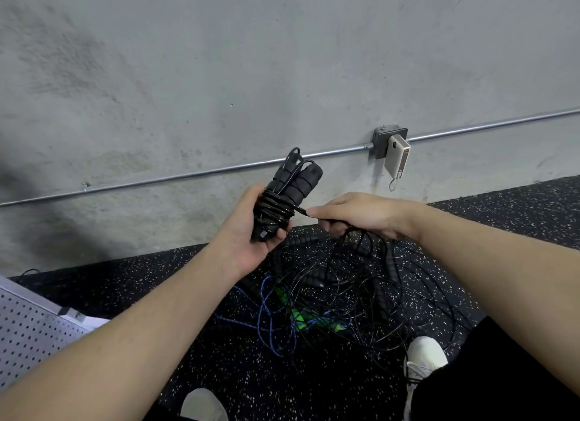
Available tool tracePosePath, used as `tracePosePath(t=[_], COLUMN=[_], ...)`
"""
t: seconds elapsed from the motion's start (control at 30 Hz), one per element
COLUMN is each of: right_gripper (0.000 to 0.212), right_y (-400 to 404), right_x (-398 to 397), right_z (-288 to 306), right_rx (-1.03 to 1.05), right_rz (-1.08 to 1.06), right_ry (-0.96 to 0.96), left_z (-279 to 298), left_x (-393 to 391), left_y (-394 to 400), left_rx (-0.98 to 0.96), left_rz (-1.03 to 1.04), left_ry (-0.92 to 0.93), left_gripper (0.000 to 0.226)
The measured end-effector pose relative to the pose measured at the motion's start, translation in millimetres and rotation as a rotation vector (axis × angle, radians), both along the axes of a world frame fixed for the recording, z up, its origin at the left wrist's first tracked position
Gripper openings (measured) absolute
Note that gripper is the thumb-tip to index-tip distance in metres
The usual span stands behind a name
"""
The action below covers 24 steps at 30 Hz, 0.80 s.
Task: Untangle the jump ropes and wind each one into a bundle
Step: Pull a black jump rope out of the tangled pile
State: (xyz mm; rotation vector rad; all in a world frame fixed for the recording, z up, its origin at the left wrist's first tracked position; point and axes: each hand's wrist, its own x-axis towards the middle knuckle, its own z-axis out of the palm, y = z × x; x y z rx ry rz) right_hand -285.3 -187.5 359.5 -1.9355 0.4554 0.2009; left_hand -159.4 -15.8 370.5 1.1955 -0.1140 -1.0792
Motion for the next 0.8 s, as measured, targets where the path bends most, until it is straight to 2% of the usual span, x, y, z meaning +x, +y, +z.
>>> tracePosePath(t=[0.07, 0.17, 0.3, 0.37, 0.43, 0.53, 0.6, 0.67, 0.8], right_gripper=[0.049, 0.055, 0.034, 0.025, 0.025, 0.037, 0.042, 0.036, 0.038], right_y=[-1.2, -0.1, -3.0, -4.4, -3.2, -1.3, -1.8, -3.6, -8.9], right_x=[-1.0, -1.8, -3.0, -3.2, -2.7, -1.6, -1.5, -1.2, 0.6], right_z=[0.7, 2.1, 3.5, 4.2, 4.3, 5.3, 5.4, 5.5, 0.6], right_rx=[-0.067, -0.15, 0.111, 0.155, 0.037, -0.227, -0.263, -0.26, -0.336], right_rz=[-0.027, 0.013, 0.091, 0.107, 0.102, 0.046, -0.015, -0.068, -0.062], right_ry=[-0.018, -0.018, -0.081, -0.088, -0.067, -0.016, -0.034, -0.059, -0.031], left_z=[-0.7, 2.8, 9.2, 9.9, 8.0, 5.0, 4.3, 3.6, 7.6], left_x=[1.0, 7.3, 16.9, 18.9, 18.8, 18.3, 19.9, 23.0, 24.2], left_y=[-0.6, -0.4, 2.6, 5.1, 6.8, 11.0, 14.6, 17.0, 18.4], left_rx=[-0.003, -0.018, -0.073, -0.102, -0.109, -0.094, -0.072, -0.022, 0.133], left_rz=[-0.049, -0.078, -0.018, -0.054, -0.12, -0.226, -0.308, -0.4, -0.659], left_ry=[-0.043, -0.078, -0.003, 0.01, -0.002, -0.042, -0.07, -0.122, -0.339], left_gripper=[0.045, 0.039, 0.031, 0.032, 0.032, 0.031, 0.031, 0.032, 0.034])
